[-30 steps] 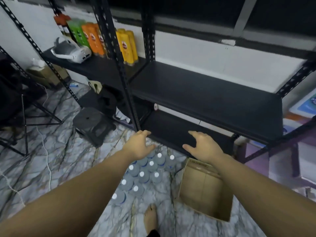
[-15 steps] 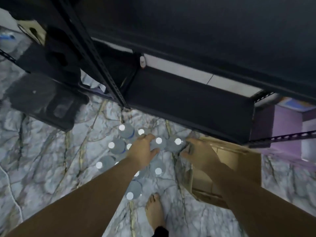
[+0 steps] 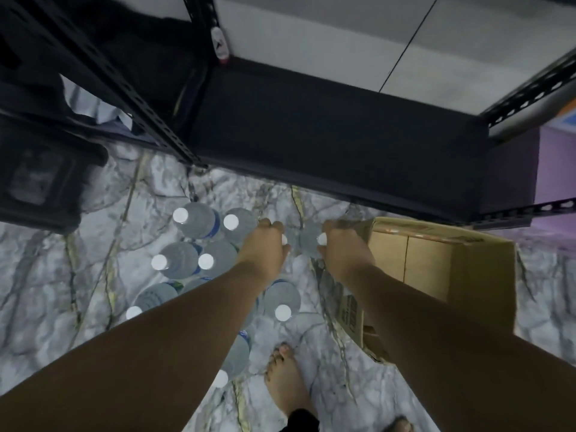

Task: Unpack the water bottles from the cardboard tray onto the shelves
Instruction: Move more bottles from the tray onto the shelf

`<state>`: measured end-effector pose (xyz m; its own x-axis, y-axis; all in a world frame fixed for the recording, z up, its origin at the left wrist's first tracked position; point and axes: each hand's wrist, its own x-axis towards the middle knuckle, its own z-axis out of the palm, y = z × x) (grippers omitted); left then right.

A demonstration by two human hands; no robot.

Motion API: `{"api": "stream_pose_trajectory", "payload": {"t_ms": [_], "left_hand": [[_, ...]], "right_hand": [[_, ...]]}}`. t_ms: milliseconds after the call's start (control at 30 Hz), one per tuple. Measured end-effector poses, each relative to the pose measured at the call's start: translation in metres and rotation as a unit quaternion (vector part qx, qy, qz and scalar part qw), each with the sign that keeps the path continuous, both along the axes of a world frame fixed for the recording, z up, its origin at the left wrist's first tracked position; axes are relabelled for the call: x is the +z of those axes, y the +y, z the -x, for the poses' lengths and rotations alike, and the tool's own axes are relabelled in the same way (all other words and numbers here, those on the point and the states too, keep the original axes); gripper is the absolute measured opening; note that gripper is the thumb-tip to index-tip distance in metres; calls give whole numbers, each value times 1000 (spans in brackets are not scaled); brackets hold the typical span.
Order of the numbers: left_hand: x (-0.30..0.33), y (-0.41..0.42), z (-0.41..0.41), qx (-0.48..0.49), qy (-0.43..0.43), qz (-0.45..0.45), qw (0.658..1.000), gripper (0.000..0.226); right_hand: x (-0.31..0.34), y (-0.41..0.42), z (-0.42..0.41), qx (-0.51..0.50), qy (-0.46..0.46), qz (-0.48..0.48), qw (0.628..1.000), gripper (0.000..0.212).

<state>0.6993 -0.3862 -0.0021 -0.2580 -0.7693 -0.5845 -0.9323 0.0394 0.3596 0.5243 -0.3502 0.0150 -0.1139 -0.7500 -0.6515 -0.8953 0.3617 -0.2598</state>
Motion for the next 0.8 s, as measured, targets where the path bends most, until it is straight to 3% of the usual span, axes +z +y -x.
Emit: {"api": "stream_pose_trajectory", "payload": {"t_ms": [300,800], "left_hand": [[86,2,-6,-20,25,73,997,34],[433,82,9,-45,103,239,965,30]], "right_hand": [[76,23,12,-57,-36,45,997,36],[411,93,47,20,-104,335,936,17]]}}
